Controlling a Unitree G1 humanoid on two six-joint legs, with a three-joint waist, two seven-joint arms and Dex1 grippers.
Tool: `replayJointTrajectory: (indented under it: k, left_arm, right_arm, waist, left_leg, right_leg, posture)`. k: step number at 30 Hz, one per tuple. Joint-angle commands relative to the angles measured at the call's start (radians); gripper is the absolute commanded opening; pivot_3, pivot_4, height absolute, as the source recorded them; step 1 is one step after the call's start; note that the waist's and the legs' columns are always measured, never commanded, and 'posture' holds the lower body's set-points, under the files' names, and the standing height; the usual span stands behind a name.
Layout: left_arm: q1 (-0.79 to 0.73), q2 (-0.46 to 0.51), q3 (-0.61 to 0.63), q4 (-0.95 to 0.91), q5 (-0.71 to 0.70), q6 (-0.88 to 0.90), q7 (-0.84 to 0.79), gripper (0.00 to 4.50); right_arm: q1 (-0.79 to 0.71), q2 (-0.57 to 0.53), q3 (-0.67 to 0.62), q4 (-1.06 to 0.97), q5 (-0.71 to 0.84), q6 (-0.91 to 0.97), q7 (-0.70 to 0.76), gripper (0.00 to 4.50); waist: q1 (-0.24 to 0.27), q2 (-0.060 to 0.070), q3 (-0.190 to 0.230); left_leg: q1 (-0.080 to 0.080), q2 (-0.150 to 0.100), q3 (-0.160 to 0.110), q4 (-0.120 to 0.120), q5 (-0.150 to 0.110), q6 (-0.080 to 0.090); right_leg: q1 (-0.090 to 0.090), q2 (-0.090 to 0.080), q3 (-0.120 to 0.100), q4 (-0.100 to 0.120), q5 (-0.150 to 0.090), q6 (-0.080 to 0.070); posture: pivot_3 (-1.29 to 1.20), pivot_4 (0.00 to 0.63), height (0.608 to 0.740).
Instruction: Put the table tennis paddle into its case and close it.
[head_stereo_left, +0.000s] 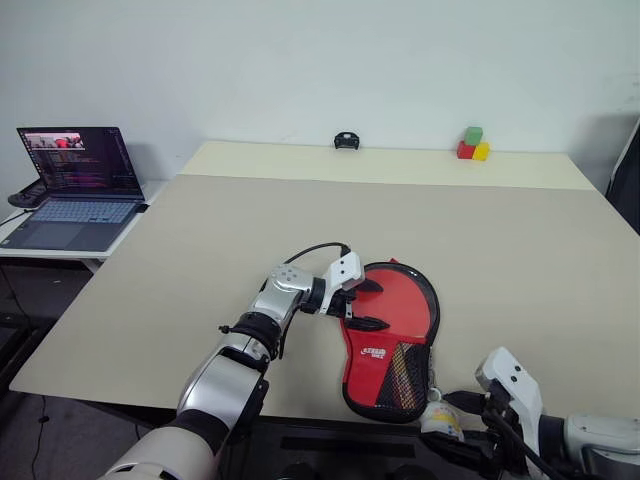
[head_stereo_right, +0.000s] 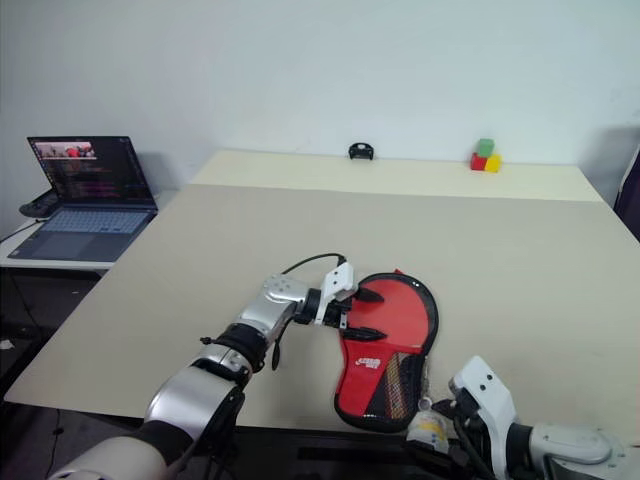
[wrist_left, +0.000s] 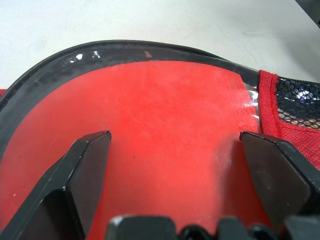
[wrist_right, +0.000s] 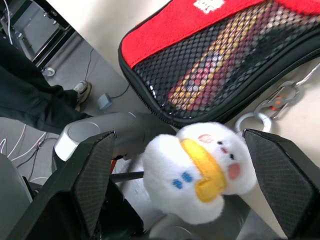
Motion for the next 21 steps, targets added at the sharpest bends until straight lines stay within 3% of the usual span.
replayJointTrajectory:
  k: [1,13,16,21]
  left_arm:
    - [0.007,-0.01,0.004,0.002,0.008,-0.013,-0.006,4.5]
    - [0.01,-0.007,0.012,-0.002,0.016,-0.01,-0.005,4.5]
    - [0.009,-0.006,0.012,-0.001,0.018,-0.012,-0.004,4.5]
    - [0.012,-0.001,-0.012,0.009,0.046,-0.043,-0.019,4.5]
  right_arm:
    - [0.008,-0.028,0.093,-0.02,-0.088,-0.059,-0.021,4.47]
    - [-0.003,-0.085,0.244,0.01,-0.311,-0.193,-0.016,4.47]
    - [-0.004,-0.093,0.251,0.01,-0.34,-0.215,-0.007,3.87]
    - [0.0,-0.138,0.233,0.008,-0.384,-0.268,0.047,2.22]
  waist:
    - [0.0,0.0,0.0]
    - [0.0,0.0,0.0]
    - [0.0,0.0,0.0]
    - [0.0,0.0,0.0]
  left_leg:
    - [0.0,0.0,0.0,0.0,0.0,0.0]
    - [0.0,0.0,0.0,0.0,0.0,0.0]
    - [0.001,0.0,0.0,0.0,0.0,0.0]
    - [0.001,0.0,0.0,0.0,0.0,0.0]
  right_leg:
    - [0.0,0.0,0.0,0.0,0.0,0.0]
    - [0.001,0.0,0.0,0.0,0.0,0.0]
    - [0.001,0.0,0.0,0.0,0.0,0.0]
    - [0.002,0.0,0.0,0.0,0.0,0.0]
  posture:
    - [0.0,0.15,0.74]
    - [0.0,0.15,0.74]
    - [0.0,0.15,0.74]
    - [0.0,0.15,0.74]
